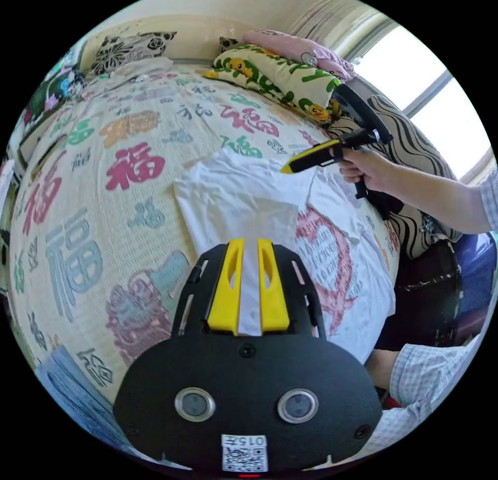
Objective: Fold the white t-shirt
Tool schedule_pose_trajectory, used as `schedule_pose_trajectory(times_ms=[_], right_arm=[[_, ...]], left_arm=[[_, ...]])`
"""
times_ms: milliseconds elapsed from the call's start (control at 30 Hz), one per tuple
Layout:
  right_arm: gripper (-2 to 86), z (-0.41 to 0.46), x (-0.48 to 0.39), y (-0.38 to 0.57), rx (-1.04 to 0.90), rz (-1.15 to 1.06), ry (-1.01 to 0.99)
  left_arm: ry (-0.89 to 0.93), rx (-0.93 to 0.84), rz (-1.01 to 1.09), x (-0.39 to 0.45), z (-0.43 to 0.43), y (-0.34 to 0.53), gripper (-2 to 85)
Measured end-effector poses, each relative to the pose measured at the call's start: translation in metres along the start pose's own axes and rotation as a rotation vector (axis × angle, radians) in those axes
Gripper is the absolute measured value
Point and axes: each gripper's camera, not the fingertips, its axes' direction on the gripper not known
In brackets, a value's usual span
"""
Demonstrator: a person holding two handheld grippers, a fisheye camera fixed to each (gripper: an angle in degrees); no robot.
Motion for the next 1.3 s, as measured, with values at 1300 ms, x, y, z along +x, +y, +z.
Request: schedule_pose_trajectory(times_ms=[1300], right_arm=[[-0.7,-0.383,0.070,-0.078,0.027,0.193,0.257]], left_arm=[[-0.328,-0.016,0.217,0.012,0.080,-0.288,0.0]])
